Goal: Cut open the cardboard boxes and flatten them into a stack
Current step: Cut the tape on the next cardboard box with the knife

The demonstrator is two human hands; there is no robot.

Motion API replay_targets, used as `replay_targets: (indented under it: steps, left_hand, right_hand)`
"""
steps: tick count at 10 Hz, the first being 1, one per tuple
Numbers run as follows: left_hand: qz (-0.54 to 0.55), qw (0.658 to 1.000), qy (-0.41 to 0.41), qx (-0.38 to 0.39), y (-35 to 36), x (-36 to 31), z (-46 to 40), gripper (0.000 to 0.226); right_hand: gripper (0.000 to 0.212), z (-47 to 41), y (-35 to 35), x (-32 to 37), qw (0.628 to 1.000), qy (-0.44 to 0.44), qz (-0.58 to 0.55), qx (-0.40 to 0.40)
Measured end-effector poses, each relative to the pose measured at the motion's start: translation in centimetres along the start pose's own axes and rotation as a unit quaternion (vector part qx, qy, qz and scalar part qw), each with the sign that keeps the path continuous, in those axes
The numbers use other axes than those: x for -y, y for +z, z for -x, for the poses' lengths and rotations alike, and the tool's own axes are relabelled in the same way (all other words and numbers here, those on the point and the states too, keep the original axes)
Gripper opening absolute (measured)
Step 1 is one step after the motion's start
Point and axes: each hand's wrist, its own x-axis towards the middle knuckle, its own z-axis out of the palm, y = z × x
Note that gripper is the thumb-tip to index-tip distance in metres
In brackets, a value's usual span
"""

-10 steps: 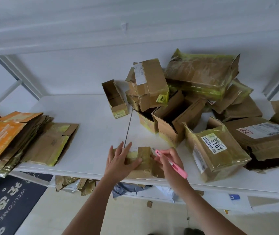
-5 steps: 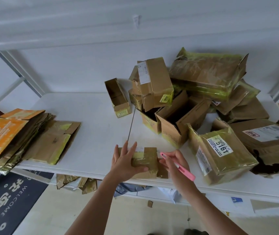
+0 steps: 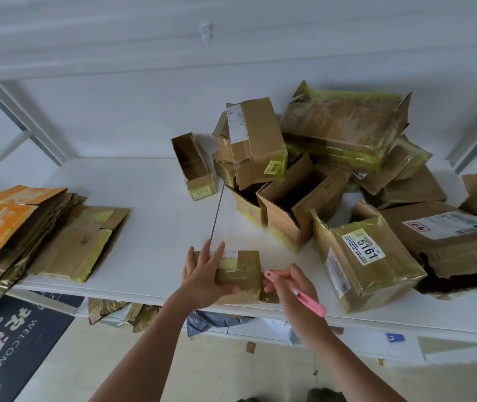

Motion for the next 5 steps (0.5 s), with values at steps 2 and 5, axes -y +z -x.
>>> replay_targets:
  steps: [2,5]
  left_hand:
    - [0.005,1.0,-0.001,-0.009,0.0,-0.1,0.3,0.107]
    - [0.031,0.999,-0.006,-0.024,0.1,-0.3,0.2,0.106]
  right_hand:
    - [0.013,1.6,-1.0,0.1,0.998,0.012,0.019,0.064]
    - [0.01,-1.3,-1.0,1.8,1.0,0.003,-0.012,-0.002]
